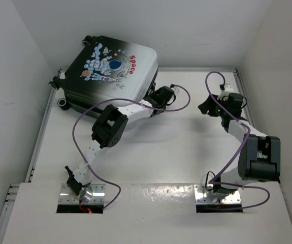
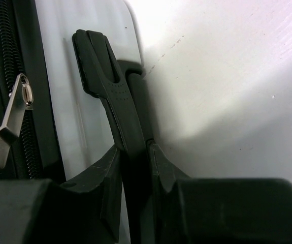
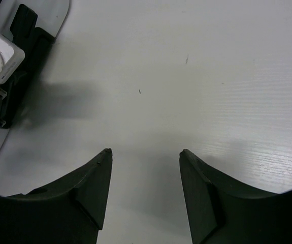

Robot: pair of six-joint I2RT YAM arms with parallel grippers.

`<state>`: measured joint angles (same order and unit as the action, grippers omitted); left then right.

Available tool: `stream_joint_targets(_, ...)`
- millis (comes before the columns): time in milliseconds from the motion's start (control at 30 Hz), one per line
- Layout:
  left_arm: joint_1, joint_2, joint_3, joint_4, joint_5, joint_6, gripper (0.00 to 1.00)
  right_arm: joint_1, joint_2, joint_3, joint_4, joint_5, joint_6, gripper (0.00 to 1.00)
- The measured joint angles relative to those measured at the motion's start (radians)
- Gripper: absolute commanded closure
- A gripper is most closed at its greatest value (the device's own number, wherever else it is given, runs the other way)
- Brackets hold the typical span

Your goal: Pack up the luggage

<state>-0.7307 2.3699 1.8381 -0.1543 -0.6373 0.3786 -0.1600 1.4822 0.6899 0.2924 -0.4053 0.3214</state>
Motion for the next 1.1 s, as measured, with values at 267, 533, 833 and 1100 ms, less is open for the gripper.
stream_joint_targets(267,-0.004,0.002,0.007,-0.053,0.048,-0.057,0.33,0.008,0.000,0.000,-0.002,0.000,0.000,0.45)
stream_joint_targets(533,-0.031,-0.035,-0.073,-0.008,-0.006,-0.014,0.27,0.019,0.000,0.000,-0.011,0.000,0.000,0.45)
stream_joint_targets(833,-0.032,0.091,0.253,-0.404,-0.034,-0.128,0.34,0.032,0.000,0.012,-0.040,0.000,-0.007,0.45)
stream_joint_targets(1100,-0.014,0.043,0.183,-0.381,0.001,-0.214,0.61,0.033,-0.013,0.023,-0.065,0.000,-0.012,0.45)
